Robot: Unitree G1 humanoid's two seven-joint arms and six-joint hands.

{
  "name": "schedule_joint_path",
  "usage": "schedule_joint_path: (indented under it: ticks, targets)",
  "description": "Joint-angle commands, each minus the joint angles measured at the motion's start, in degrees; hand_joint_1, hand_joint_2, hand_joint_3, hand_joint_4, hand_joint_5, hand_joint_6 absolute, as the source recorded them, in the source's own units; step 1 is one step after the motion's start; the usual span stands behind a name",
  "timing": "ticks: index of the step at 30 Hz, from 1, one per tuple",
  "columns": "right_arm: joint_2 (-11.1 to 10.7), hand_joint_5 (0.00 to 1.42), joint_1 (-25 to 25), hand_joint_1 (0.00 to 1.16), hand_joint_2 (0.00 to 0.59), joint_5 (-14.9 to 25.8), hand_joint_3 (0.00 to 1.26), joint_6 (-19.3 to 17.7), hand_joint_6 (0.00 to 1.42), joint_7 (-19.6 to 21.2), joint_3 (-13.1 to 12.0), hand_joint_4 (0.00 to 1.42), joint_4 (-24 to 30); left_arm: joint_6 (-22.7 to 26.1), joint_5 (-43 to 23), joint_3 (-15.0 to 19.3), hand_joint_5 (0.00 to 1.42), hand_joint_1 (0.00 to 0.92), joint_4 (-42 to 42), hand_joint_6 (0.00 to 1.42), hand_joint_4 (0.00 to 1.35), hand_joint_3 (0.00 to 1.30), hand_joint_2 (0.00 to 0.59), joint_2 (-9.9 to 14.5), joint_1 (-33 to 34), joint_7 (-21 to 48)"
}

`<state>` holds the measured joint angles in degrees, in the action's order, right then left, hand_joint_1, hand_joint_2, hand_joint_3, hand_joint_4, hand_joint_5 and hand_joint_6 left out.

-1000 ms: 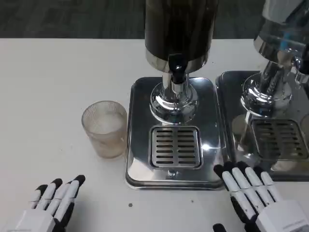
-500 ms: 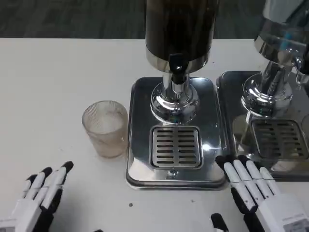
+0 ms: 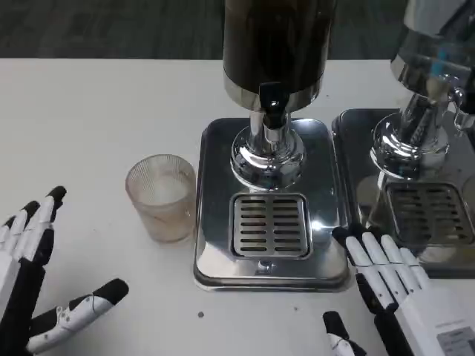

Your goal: Grasp the cup under the faucet to collect the drink, then remove the cup.

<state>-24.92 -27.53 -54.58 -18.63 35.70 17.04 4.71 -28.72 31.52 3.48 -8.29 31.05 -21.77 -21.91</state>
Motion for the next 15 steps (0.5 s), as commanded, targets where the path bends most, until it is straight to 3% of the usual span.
schedule_joint_path:
  ticks: [1, 15]
  targets:
    - [-0.2, 0.00, 1.2, 0.26, 0.479, 1.3, 0.05, -1.1, 0.07, -1.0, -0.1, 0.00, -0.2, -0.9, -2.1, 0.1, 0.00, 0.000, -2.3, 0.00, 0.00, 0.00, 0.030, -0.5, 2.8, 1.5]
    - [0.4, 0.00, 2.3, 0.27, 0.475, 2.8, 0.06, -1.6, 0.09, -2.2, -0.1, 0.00, -0.2, -4.5, -6.7, -1.8, 0.03, 0.000, -11.9, 0.02, 0.00, 0.00, 0.017, 0.1, 12.1, 9.2]
